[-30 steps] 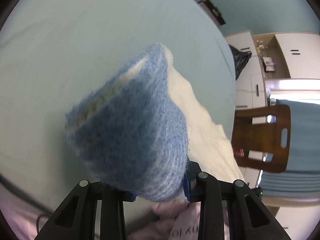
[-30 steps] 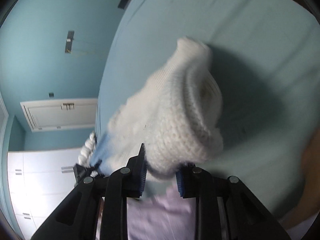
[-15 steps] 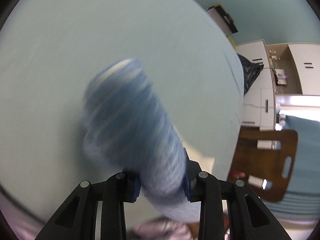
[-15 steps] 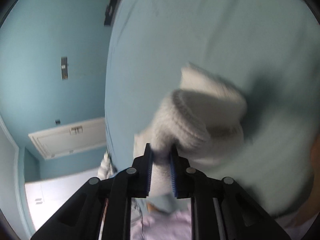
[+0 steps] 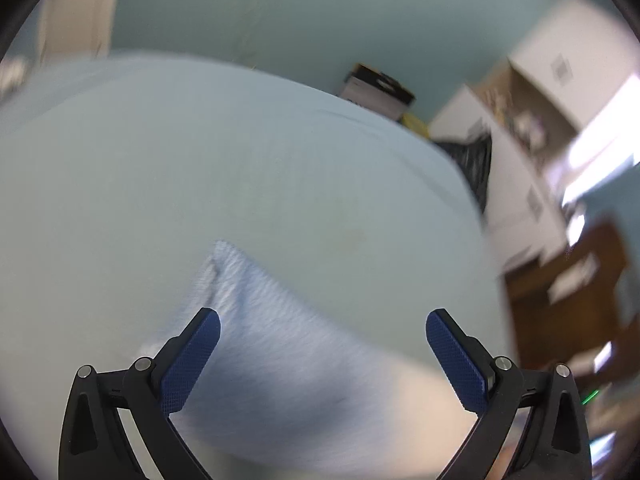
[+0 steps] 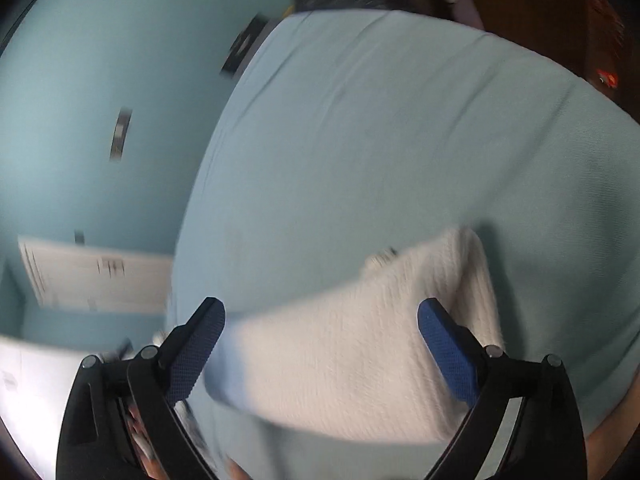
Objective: Fold small clothes
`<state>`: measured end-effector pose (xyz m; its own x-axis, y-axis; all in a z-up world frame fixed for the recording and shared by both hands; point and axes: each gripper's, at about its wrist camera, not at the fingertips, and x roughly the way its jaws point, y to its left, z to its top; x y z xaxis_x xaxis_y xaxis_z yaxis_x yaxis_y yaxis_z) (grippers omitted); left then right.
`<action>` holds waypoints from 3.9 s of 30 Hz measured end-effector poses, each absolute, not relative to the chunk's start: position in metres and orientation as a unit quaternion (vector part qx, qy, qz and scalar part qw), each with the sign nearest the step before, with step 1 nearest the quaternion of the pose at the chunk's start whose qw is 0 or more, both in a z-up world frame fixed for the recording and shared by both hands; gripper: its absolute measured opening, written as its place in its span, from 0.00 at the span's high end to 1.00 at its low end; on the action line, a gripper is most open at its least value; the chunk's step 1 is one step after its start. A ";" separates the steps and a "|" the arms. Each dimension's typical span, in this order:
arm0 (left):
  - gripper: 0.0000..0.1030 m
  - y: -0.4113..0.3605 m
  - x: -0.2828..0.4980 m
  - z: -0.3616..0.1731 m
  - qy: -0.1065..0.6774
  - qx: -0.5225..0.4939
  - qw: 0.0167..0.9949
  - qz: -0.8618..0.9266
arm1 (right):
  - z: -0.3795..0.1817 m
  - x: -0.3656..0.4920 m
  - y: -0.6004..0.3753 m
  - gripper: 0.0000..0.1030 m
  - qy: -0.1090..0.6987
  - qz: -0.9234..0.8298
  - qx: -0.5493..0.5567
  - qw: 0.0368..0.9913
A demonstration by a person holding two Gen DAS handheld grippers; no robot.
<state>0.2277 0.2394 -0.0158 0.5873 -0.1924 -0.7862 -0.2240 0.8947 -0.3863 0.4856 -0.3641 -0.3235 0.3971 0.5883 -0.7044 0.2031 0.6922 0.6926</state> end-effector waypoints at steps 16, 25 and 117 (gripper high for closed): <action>0.00 0.171 0.214 -0.116 0.511 -0.013 0.857 0.058 | -0.363 0.474 -0.339 0.87 0.538 0.126 0.135 0.823; 0.00 0.157 0.215 -0.121 0.486 0.049 0.866 0.103 | -0.373 0.459 -0.374 0.84 0.544 0.080 0.148 0.822; 0.00 0.131 0.154 -0.095 0.502 -0.009 0.865 -0.013 | -0.412 0.273 -0.332 0.15 0.570 0.115 0.499 0.643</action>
<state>0.1542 0.1314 -0.0948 0.4964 -0.0316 -0.8675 0.0142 0.9995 -0.0283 0.2733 -0.3317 -0.4119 0.3235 0.7166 -0.6179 0.4211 0.4757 0.7722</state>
